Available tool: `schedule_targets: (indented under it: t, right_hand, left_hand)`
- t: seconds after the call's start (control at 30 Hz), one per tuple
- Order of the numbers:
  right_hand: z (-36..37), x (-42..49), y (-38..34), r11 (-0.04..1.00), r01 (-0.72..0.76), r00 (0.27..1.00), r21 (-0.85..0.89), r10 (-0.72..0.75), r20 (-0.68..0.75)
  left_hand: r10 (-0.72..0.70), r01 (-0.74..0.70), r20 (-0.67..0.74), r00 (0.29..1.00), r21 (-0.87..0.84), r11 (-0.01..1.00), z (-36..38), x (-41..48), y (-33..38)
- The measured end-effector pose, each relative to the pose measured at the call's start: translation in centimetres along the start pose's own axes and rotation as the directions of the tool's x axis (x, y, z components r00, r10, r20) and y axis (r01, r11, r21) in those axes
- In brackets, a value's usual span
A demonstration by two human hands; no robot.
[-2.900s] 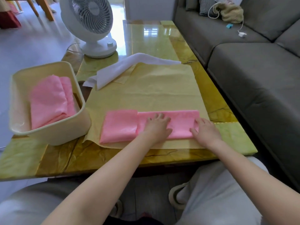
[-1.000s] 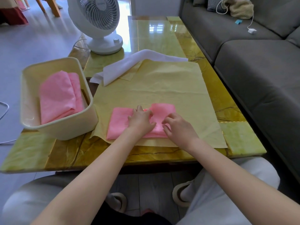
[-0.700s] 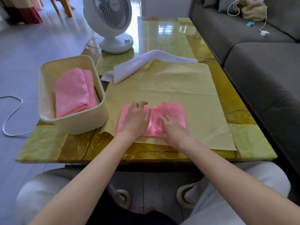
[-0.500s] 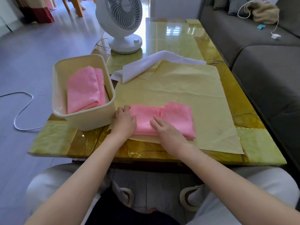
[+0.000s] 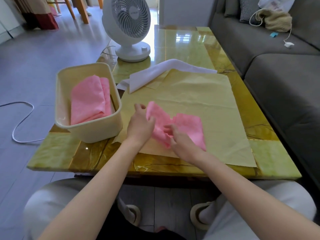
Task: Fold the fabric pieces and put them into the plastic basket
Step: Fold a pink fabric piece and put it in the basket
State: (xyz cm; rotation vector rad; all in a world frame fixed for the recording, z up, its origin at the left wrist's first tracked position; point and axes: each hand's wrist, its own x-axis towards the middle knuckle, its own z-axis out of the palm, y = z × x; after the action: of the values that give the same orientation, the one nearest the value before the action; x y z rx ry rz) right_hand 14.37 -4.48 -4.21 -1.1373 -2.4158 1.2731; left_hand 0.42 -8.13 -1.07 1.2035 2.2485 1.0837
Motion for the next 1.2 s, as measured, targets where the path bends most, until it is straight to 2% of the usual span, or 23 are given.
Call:
schedule_targets:
  t: [0.1,0.17,0.23,0.3,0.47,0.6,0.77,0.83,1.0,1.1,1.2]
  right_hand:
    - [-1.8,-0.3,-0.3,0.982,0.003,0.979,0.190,0.035,-0.199]
    - [-3.3,-0.3,0.6,0.977,0.001,0.941,0.215,0.072,-0.330]
    - [-4.7,-0.6,1.6,0.975,-0.056,0.916,0.214,0.135,-0.378]
    - [-5.8,-1.1,2.7,0.965,-0.159,0.905,0.207,0.227,-0.360]
    - [-6.0,-1.6,5.0,0.915,-0.362,0.867,0.179,0.401,-0.297]
    - [-6.1,-2.0,5.3,0.898,-0.406,0.843,0.168,0.439,-0.311]
    - [-6.6,-2.0,5.7,0.885,-0.447,0.844,0.133,0.466,-0.265]
    - [-6.6,-1.9,5.7,0.869,-0.485,0.839,0.099,0.495,-0.227]
    - [-6.3,-1.6,5.8,0.834,-0.545,0.834,-0.084,0.529,-0.154]
    - [-5.6,-0.9,6.0,0.885,-0.454,0.874,-0.102,0.421,-0.242]
    - [-5.0,-0.1,6.4,0.898,-0.427,0.859,-0.105,0.367,-0.357]
  left_hand:
    - [0.120,-0.120,0.000,0.993,-0.094,0.988,1.2,-0.9,3.8]
    - [0.171,-0.161,0.059,0.984,-0.145,0.976,2.8,-1.6,5.7]
    - [0.210,-0.185,0.130,0.969,-0.181,0.966,4.8,-2.0,6.4]
    - [0.232,-0.205,0.176,0.957,-0.157,0.966,6.7,-2.0,6.3]
    - [0.148,-0.128,0.400,0.904,-0.077,0.989,9.0,-2.8,5.6]
    - [0.243,-0.291,0.380,0.893,0.075,0.954,9.0,-2.3,3.5]
    - [0.291,-0.471,0.454,0.842,0.356,0.807,7.5,-2.1,0.7]
    - [0.307,-0.492,0.459,0.834,0.363,0.791,7.2,-2.2,0.3]
    - [0.304,-0.486,0.502,0.810,0.284,0.826,6.8,-2.4,0.3]
    - [0.278,-0.468,0.518,0.809,0.280,0.838,6.6,-2.3,0.1]
    - [0.301,-0.497,0.522,0.798,0.288,0.818,6.5,-2.1,-0.3]
